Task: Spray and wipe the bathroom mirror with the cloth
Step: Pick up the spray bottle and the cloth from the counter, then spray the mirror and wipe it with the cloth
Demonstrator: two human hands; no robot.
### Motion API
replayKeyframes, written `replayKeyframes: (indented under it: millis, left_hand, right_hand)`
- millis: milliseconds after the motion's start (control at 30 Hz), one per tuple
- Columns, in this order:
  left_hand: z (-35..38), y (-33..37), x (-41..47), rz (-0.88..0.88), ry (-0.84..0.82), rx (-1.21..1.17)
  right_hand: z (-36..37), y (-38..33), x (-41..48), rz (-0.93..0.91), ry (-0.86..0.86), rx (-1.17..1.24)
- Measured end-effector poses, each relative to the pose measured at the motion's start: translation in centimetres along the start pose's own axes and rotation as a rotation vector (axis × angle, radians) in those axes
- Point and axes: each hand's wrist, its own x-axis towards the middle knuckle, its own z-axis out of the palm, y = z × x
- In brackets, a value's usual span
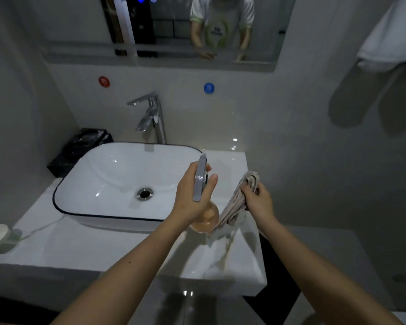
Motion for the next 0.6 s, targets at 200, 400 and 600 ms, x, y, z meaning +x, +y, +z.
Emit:
replayKeyframes:
  millis: [200,400,600]
  left_hand:
    - [-2.9,3.4,4.0,0.080,0.077,0.009]
    - [-7.8,5.0,9.5,0.144,0.136,0.086]
    - [-13.8,4.0,14.9,0.115,0.157,0.086]
  right_hand:
    - [1.9,-8.1,0.4,-0.185,0.065,0.139]
    - [4.9,-15.5,2.0,-0.340,0.103,0.133]
    - [10.3,-20.1,4.6,-0.418,0.103,0.105]
